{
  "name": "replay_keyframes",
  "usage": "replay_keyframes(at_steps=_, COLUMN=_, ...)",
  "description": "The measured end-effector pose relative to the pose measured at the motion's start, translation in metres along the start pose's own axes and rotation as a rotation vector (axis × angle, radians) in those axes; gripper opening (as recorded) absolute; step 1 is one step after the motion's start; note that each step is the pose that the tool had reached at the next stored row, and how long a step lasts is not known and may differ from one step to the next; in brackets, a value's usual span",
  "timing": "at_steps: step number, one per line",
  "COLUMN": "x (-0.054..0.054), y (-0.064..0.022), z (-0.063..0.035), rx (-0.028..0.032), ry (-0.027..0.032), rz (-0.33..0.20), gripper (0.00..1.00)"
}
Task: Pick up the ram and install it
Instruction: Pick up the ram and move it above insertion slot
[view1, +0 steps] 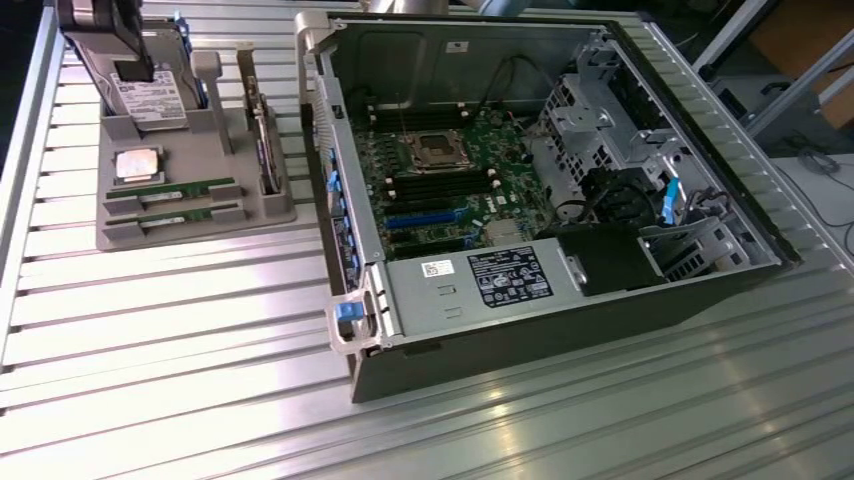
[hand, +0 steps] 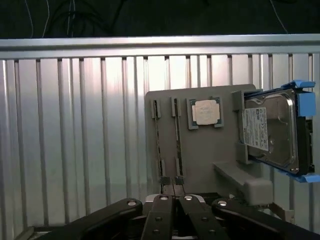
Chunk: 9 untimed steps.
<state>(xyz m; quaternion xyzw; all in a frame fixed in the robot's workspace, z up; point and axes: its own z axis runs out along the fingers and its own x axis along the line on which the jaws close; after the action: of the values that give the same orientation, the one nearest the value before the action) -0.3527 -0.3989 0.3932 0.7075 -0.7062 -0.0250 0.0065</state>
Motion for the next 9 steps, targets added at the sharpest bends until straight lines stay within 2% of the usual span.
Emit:
replay_keyframes(at_steps=3, x=0.0000, y=0.0000, z=0.0000, rx=-0.0019, ry=0.0032, rz=-0.072, gripper=0.11)
replay_keyframes(at_steps=9, x=0.0000, y=0.0000, z=0.0000, rx=-0.0020, ry=0.0035, rz=-0.077, gripper=0.11)
